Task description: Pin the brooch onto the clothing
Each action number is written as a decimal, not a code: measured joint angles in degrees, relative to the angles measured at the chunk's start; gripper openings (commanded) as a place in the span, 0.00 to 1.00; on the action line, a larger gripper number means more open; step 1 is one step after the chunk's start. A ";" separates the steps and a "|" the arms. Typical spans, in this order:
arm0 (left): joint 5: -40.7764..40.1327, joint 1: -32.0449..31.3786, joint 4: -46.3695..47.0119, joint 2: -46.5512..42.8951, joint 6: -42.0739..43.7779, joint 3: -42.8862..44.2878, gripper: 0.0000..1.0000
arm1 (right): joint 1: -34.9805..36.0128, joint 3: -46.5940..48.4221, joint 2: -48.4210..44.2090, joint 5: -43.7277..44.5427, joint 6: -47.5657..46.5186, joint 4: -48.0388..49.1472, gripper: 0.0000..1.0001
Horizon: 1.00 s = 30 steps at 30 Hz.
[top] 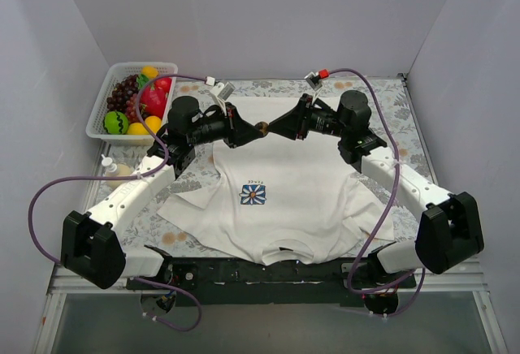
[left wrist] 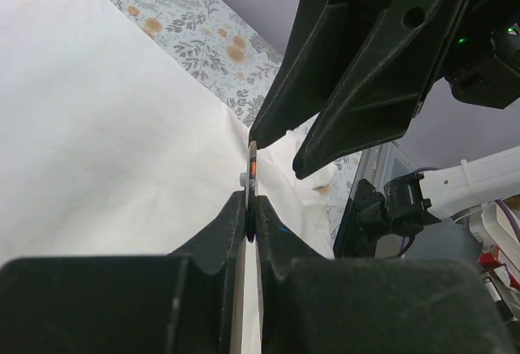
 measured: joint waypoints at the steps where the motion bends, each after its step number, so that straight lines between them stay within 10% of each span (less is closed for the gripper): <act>1: 0.02 0.00 0.02 0.00 0.04 0.00 0.00 | -0.04 0.00 0.13 -0.17 0.31 0.26 0.36; 17: 0.46 0.00 -0.20 0.00 0.55 0.02 0.00 | 0.04 0.00 3.37 -3.65 2.29 3.06 0.38; 23: 1.31 0.07 0.04 -0.04 0.55 0.04 0.00 | 0.07 -0.09 3.67 -3.72 2.84 3.93 0.04; 30: 1.66 0.17 -0.11 -0.24 0.87 0.24 0.02 | -0.37 -0.31 3.82 -4.92 3.80 5.57 0.01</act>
